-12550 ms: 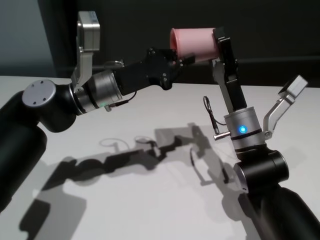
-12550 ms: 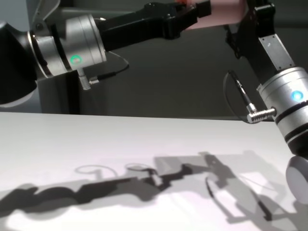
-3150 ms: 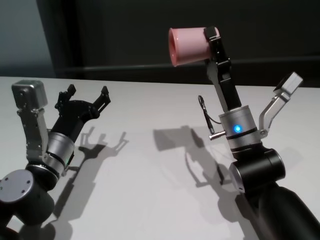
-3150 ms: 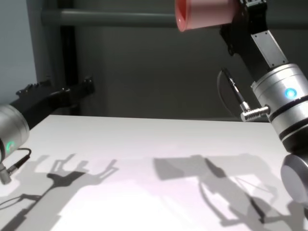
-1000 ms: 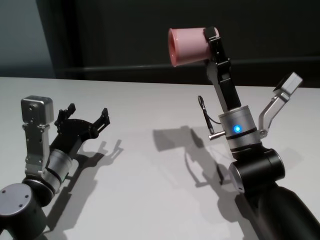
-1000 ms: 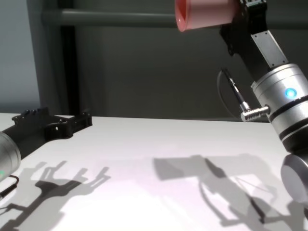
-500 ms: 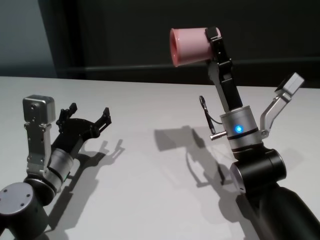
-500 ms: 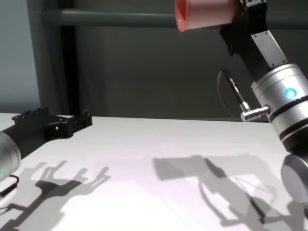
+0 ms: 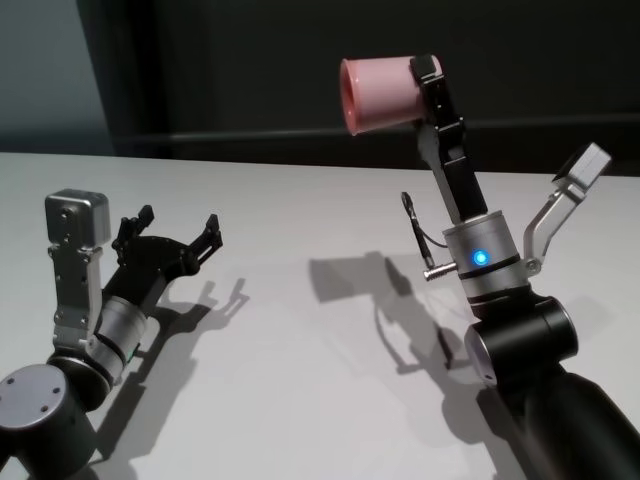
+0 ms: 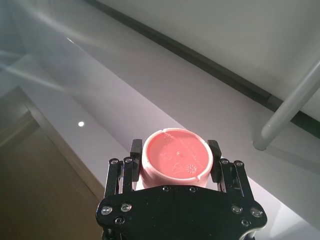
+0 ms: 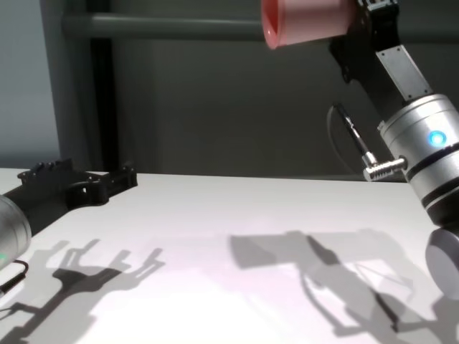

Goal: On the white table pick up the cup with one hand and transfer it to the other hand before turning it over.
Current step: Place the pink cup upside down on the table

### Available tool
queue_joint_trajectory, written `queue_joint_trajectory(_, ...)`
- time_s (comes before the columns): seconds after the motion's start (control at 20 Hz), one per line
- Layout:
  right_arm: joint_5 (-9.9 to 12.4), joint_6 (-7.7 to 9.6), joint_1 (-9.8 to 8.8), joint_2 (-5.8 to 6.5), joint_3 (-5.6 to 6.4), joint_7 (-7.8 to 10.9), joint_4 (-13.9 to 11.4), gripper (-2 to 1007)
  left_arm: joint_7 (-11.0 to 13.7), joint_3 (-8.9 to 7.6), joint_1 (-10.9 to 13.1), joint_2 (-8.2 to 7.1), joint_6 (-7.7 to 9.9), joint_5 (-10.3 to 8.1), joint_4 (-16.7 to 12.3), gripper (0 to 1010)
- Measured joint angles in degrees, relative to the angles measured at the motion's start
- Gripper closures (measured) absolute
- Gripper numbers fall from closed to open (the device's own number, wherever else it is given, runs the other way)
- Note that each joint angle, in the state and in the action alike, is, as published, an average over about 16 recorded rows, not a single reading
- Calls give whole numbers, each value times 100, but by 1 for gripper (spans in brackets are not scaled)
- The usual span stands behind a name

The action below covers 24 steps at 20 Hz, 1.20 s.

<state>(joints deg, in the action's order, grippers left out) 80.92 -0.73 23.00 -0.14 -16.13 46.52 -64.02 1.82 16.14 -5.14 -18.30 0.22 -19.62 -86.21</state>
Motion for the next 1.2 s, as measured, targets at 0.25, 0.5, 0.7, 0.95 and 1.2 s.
queue_joint_trajectory(0.25,-79,-87,44,121,-108,-38,-33,249,0,0,-1,0,0,-2,0,9)
queue_joint_trajectory(0.5,-221,-227,96,254,-250,-114,-65,249,0,0,-1,0,0,-3,0,9)
queue_joint_trajectory(0.7,-389,-372,131,350,-380,-209,-83,249,0,0,-1,0,0,-4,0,9)
queue_joint_trajectory(0.95,-686,-580,155,466,-553,-377,-125,249,0,0,-1,0,0,-4,0,9)
queue_joint_trajectory(1.2,-1076,-771,160,584,-721,-581,-195,249,0,0,-1,0,1,-4,0,9)
